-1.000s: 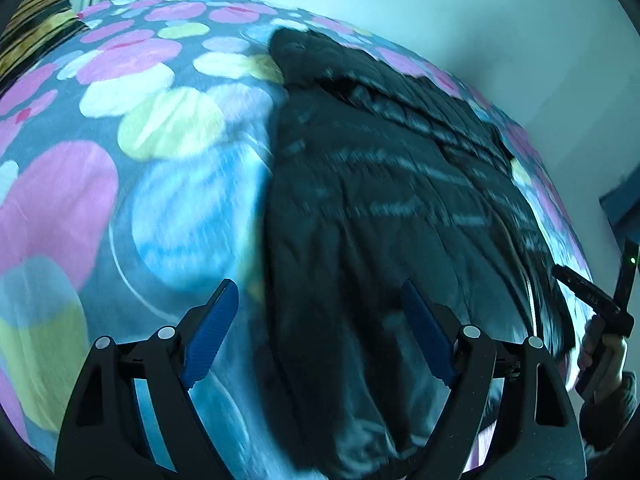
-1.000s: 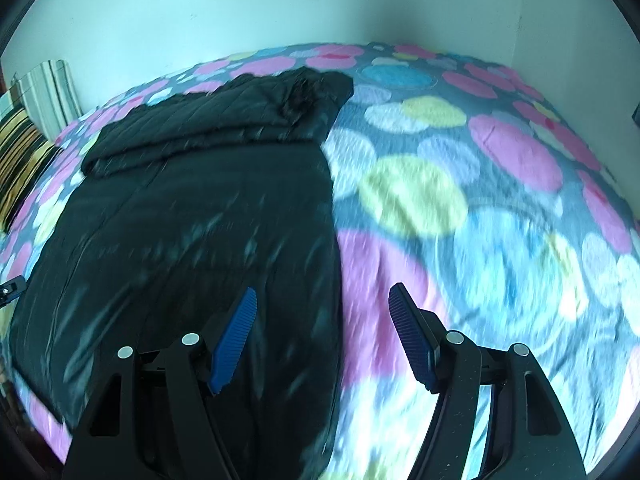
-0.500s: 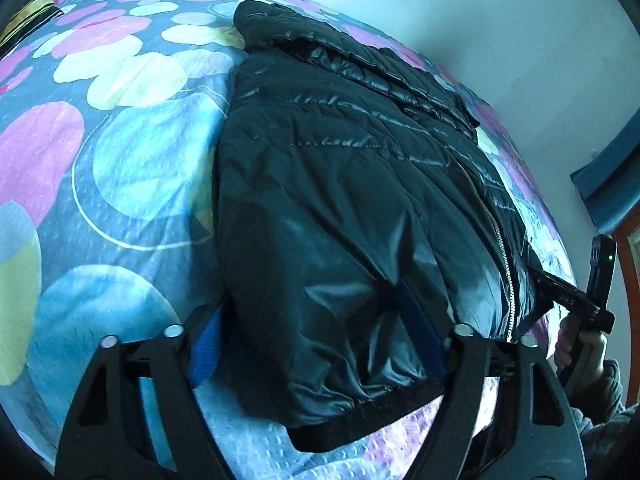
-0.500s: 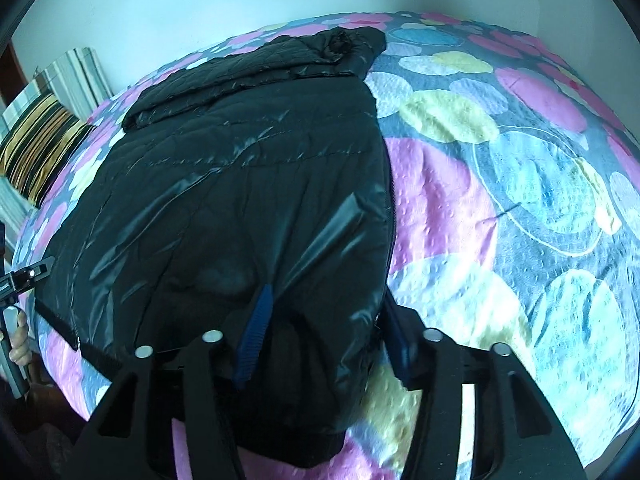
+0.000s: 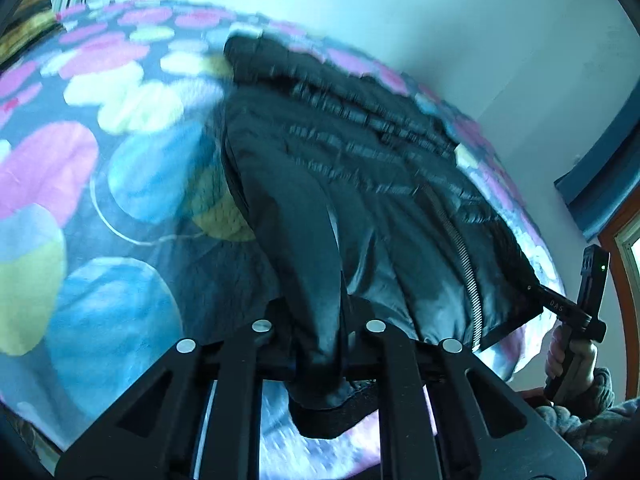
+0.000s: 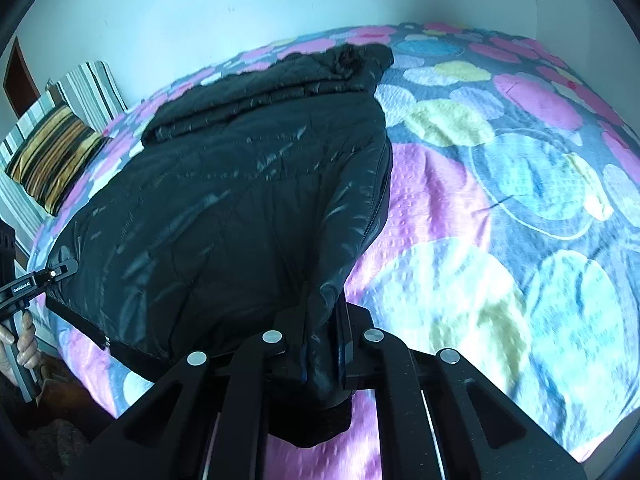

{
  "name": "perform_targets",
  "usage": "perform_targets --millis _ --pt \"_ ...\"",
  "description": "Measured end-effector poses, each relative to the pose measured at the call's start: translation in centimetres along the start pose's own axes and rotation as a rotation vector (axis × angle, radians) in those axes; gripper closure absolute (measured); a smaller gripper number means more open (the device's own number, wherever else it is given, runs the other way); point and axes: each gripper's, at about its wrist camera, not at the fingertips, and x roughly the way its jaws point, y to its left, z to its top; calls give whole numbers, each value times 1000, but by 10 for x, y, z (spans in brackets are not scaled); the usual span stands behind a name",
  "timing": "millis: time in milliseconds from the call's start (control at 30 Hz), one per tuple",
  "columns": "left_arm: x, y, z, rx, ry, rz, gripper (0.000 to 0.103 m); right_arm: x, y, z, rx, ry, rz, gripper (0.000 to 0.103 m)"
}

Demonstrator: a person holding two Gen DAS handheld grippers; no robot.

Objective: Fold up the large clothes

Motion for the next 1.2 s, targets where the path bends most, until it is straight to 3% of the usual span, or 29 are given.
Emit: perform_targets --millis 133,300,567,867,1200 --pt "-32 -16 11 28 -81 -1 91 -35 5 4 0 -92 21 95" --pt "-56 -28 50 21 -183 -23 91 -68 7 31 25 -198 82 95" --pt "-34 -26 131 18 -262 -7 92 -67 6 96 45 -295 142 95" --pt "34 -4 202 -15 -229 41 92 -11 4 179 93 -303 141 95" --pt "129 36 247 -82 -110 111 92 93 -12 239 139 -189 63 95"
